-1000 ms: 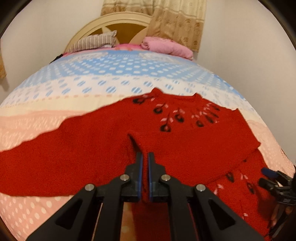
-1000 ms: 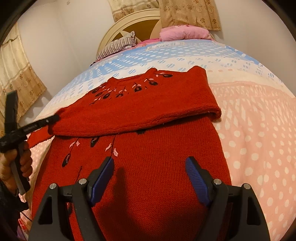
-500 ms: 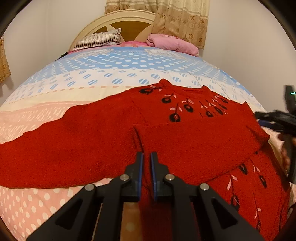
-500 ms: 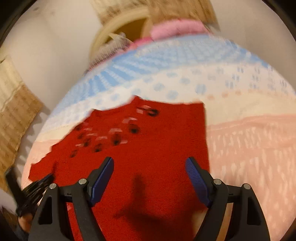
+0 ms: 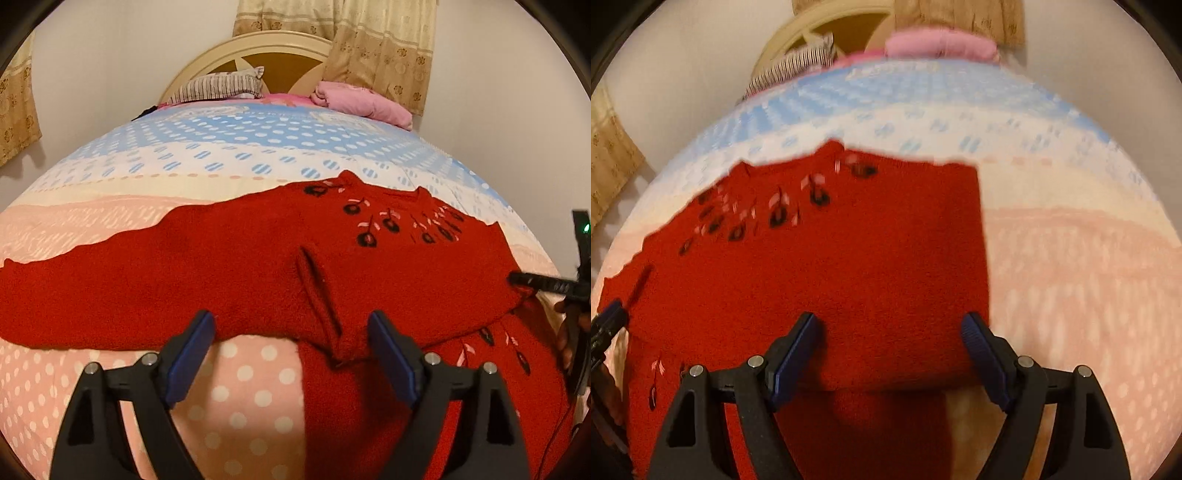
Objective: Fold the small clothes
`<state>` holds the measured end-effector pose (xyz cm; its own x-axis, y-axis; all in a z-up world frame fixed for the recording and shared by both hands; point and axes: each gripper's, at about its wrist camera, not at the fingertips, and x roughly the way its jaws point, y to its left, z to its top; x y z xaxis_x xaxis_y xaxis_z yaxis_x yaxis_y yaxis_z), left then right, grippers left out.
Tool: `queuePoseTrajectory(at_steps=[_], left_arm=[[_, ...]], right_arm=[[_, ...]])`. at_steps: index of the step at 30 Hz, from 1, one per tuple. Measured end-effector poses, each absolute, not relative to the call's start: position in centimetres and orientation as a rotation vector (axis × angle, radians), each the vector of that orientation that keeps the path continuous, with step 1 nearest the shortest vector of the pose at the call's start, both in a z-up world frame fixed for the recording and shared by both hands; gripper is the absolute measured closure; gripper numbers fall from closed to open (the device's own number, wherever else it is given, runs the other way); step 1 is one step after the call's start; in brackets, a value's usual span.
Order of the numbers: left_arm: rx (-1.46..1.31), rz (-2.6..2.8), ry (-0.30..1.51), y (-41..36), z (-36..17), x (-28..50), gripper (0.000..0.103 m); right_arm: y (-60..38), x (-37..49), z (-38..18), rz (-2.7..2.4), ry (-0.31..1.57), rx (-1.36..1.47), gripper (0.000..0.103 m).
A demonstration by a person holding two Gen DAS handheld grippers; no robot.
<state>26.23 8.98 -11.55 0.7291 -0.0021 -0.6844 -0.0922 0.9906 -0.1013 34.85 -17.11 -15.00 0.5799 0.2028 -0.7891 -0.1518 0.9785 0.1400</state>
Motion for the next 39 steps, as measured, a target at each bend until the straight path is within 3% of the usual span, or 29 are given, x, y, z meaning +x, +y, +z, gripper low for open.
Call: queuePoseTrajectory(at_steps=[6, 9, 15, 20, 24, 31, 39], left_arm=[[-0.113, 0.080, 0.769, 8.6, -11.9, 26.4, 0.009], [-0.120, 0.083, 0.761, 8.8, -11.8, 26.1, 0.005], [-0.176, 0.080, 0.745, 10.1, -11.6, 24.6, 0.005], [-0.178, 0.099, 0.742, 11.0, -11.5, 23.4, 0.005], [-0.152, 0.121, 0.724, 12.2, -10.9, 21.7, 0.005], [-0.197, 0.219, 0.728, 16.4, -10.7, 19.8, 0.005], [-0.261, 0.346, 0.731, 21.7, -11.5, 17.8, 0.005]], right_arm=[[-17.3, 38.1, -12.3, 0.335, 0.862, 0.201, 0.022], [-17.5, 42.1, -15.7, 0.269, 1.009, 0.247, 0.022], [-17.3, 39.3, -14.3, 0.290, 0.939, 0.271, 0.022], [-12.8, 35.9, -15.6, 0.296, 1.007, 0.056, 0.022], [-8.9, 32.9, -14.8, 0.192, 0.937, -0.202, 0.022], [-1.6, 30.1, -11.7, 0.366, 0.832, -0.219, 0.022], [3.4, 29.8, -16.1, 0.407, 0.844, -0.228, 0.021]])
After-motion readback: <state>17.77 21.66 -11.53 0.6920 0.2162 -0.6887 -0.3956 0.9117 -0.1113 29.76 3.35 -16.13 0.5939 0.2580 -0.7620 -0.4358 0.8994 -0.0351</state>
